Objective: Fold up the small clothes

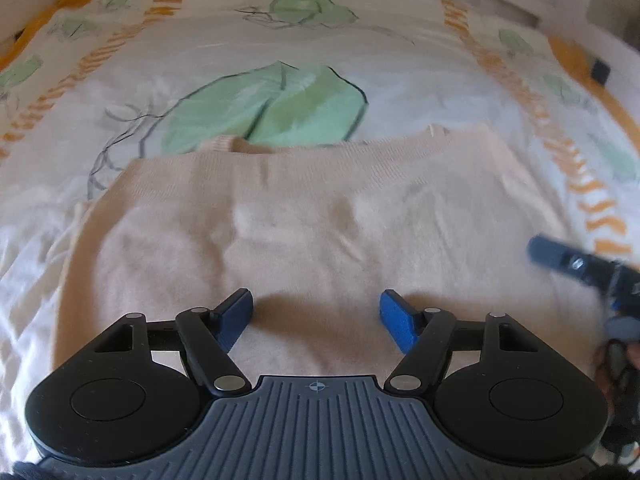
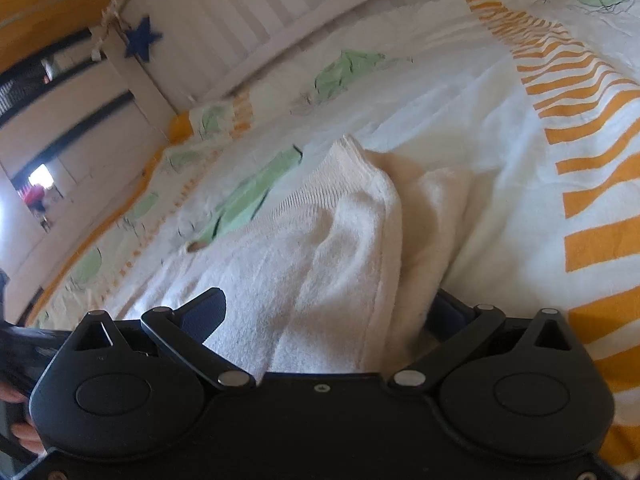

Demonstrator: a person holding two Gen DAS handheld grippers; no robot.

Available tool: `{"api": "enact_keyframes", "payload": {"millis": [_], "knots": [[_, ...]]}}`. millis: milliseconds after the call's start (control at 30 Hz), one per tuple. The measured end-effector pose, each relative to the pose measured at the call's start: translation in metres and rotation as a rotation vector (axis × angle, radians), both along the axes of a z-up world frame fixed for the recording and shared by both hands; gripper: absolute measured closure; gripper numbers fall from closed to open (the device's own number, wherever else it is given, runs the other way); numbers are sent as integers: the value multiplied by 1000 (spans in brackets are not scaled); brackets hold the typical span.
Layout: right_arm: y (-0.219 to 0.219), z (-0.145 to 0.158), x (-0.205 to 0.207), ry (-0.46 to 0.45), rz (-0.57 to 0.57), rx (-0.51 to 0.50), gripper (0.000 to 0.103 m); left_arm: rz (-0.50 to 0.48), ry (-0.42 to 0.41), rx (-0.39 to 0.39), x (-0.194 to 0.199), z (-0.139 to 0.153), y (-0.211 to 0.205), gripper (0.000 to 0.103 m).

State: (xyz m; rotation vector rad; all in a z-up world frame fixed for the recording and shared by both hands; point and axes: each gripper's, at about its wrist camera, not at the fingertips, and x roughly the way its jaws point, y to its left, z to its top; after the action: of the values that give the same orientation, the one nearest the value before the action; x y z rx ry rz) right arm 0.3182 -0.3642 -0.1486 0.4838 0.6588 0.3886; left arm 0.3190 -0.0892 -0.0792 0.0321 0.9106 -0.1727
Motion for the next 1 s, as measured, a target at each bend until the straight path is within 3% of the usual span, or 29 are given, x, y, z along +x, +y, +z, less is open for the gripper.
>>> {"api": "enact_keyframes", "payload": {"millis": [100, 167, 233, 333, 600, 833, 1000], "knots": [[5, 11, 10, 90, 38, -51, 1, 32, -35, -17, -14, 12, 26, 34], [9, 20, 17, 156, 35, -95, 13, 63, -46, -34, -25, 17, 48, 34], [13, 28, 21, 201, 25, -145, 45, 92, -40, -60, -36, 19, 70, 34], [9, 34, 22, 256, -19, -89, 75, 133, -27, -90, -46, 20, 103, 34], [35, 76, 14, 233, -114, -81, 76, 205, -76, -99, -55, 25, 172, 34], [109, 118, 29, 182, -37, -124, 76, 234, -120, -139, -53, 13, 210, 34], [172, 122, 35, 183, 43, -155, 76, 252, -102, -170, -52, 4, 228, 34]]}}
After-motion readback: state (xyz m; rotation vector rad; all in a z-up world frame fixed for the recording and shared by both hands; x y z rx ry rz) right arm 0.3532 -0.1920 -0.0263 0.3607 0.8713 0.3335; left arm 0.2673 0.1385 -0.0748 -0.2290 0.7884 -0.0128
